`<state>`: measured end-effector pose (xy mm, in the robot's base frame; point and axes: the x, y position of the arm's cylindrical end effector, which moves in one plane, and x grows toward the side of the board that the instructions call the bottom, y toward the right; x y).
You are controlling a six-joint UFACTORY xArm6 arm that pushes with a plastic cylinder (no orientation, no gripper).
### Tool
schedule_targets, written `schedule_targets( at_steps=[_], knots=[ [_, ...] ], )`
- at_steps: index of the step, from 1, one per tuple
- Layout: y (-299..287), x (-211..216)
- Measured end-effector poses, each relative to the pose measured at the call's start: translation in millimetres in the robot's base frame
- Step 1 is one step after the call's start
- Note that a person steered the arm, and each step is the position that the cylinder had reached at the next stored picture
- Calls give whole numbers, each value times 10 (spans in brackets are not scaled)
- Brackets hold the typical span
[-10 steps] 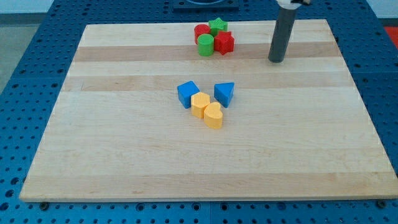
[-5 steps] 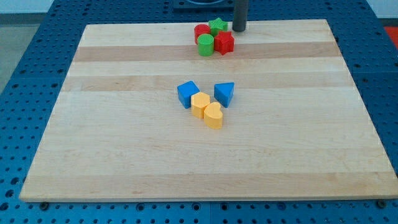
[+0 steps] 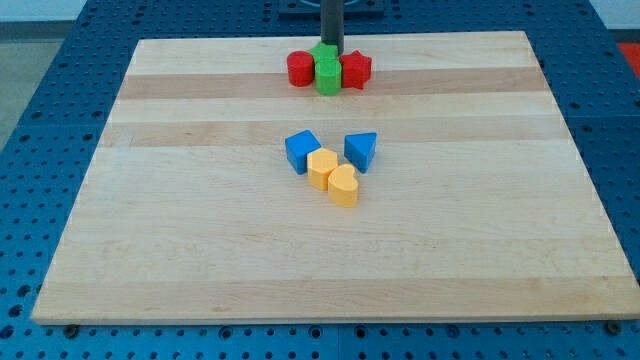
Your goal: Place the green circle to the center of the board
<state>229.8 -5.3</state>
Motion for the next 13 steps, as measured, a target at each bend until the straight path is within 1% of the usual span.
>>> schedule_targets(
  at_steps=[3, 6, 8, 10, 11, 13],
  knots=[
    [-244, 383],
    [-242, 651],
    [-196, 742],
    [-165, 1029],
    [51, 1032],
    [29, 1051]
  ],
)
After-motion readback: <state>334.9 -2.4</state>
